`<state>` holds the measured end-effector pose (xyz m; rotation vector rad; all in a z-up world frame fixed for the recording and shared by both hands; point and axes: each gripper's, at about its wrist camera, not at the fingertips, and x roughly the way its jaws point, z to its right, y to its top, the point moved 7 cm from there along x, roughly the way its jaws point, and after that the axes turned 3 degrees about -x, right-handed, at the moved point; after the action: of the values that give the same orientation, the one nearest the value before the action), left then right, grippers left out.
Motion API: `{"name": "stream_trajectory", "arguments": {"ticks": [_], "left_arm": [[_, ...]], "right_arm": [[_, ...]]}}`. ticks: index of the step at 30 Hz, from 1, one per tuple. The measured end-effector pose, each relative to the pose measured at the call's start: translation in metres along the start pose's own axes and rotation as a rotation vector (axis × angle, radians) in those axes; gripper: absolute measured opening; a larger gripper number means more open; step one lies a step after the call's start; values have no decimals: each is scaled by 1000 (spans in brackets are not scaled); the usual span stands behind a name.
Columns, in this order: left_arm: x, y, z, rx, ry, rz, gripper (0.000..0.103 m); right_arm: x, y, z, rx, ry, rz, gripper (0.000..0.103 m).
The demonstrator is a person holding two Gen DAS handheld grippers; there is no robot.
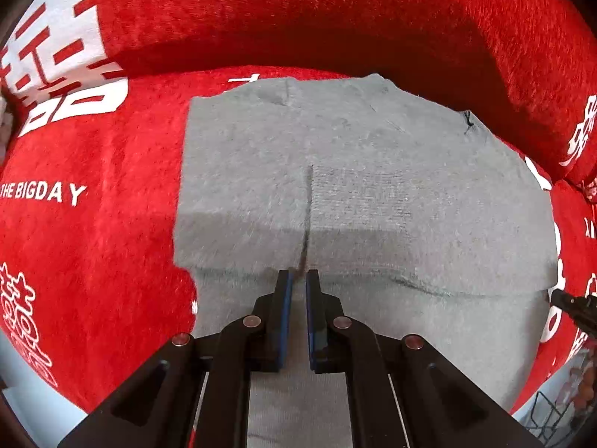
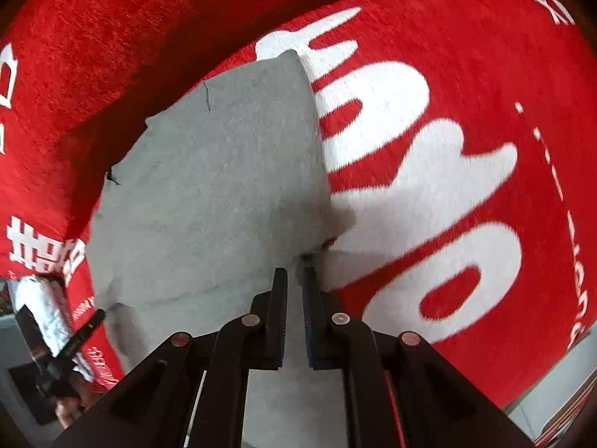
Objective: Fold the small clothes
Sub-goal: 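Release the sleeve and flatten the folded sweater with both grippers, then move both open grippers down to the sweater hem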
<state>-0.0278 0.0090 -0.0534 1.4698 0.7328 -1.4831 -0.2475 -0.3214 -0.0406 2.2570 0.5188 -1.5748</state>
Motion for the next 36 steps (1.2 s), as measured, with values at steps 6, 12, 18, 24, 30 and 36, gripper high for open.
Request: {"name": "stream_trajectory", "arguments": {"ticks": [6, 12, 18, 24, 30, 36], "left_arm": [[2, -10, 3, 36, 71, -20, 8], [-7, -15, 3, 21, 87, 17, 102], [-8, -20, 7, 32, 92, 12, 102], [-8, -22, 10, 26, 98, -6, 102], [-5, -24, 15, 43, 105, -22, 102], [-5, -26, 21, 51, 107, -36, 102]], "right_arm": [[1, -9, -15, -13, 14, -11, 32], [2, -11, -32, -43, 23, -4, 59], [4, -10, -47, -75, 28, 11, 81], [-8, -10, -65, -276, -115, 104, 97], [-1, -17, -69, -283, -56, 57, 103], [5, -18, -61, -190, 42, -7, 103]]}}
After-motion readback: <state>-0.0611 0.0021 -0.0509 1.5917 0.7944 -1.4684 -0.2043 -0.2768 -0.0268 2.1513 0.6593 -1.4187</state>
